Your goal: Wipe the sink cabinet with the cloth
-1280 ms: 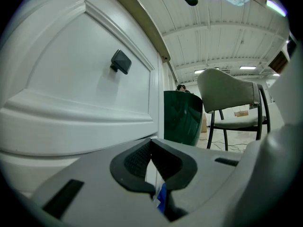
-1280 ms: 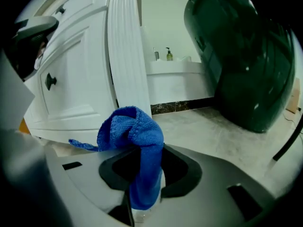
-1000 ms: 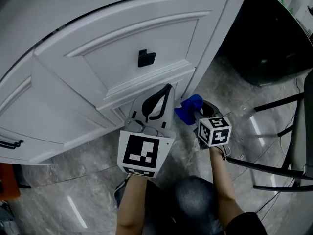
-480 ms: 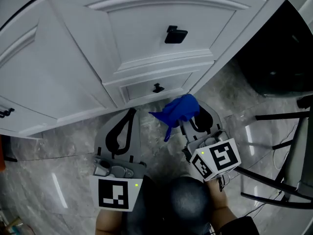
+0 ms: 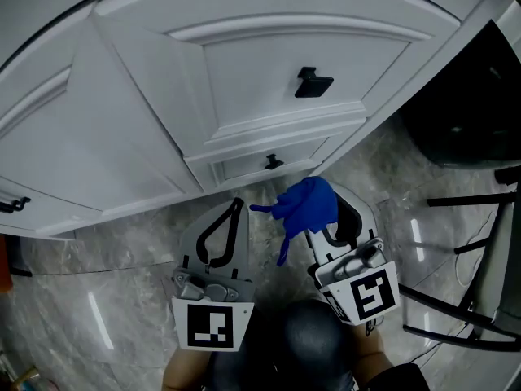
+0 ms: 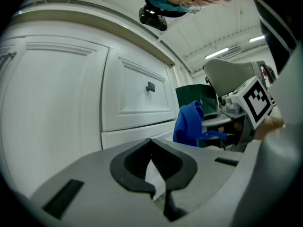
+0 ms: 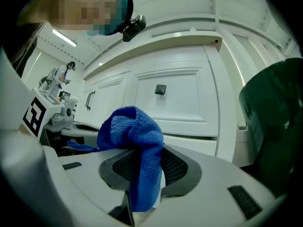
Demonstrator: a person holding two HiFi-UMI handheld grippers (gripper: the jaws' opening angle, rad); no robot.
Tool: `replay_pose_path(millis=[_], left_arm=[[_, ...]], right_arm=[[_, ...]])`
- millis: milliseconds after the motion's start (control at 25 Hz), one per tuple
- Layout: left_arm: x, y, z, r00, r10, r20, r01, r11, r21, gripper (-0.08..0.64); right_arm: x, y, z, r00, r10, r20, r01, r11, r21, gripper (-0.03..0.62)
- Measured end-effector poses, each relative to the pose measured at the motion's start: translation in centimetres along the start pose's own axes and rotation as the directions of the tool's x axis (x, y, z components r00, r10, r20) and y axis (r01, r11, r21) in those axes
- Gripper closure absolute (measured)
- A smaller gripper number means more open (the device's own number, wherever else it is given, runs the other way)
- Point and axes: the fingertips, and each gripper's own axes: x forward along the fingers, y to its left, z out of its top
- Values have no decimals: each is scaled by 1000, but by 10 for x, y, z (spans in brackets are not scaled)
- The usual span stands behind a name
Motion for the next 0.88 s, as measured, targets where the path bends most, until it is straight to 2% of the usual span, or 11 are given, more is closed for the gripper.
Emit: replay_pose_path(millis=[160,240,400,480,560,640,720,880], left_arm=[[-1,-2,17,1000,6,-8,-7,997,-72,557],[-2,-8,32,999,-6,-43,3,998,-62,557],[-15,-21,80,992,-65,-110,58,996,-72,557],[-28,-18,110,989,-64,-135,55,996,-75,557],[-41,-12,144,990,-22,-143,6,994,-112,557],[-51,-8,183,993,36,-117,-62,972,-226,557],[-59,-5,226,995,48,-92,-74,950,-303,557],[-82,-5,313,995,32,-97,-59,954,-295,557]], right_arm=[[-5,-2,20,999,-33,14,33,999,16,477],[-7,-1,39,999,-39,15,38,998,44,476],[-18,6,82,996,-6,-85,21,984,177,476],[-24,9,113,993,30,-113,-6,979,206,476],[-29,7,147,991,56,-124,-28,976,216,477],[-33,5,184,989,78,-129,-49,976,213,476],[-39,3,227,987,98,-130,-72,978,196,476],[-62,-3,317,985,109,-136,-78,974,214,476]])
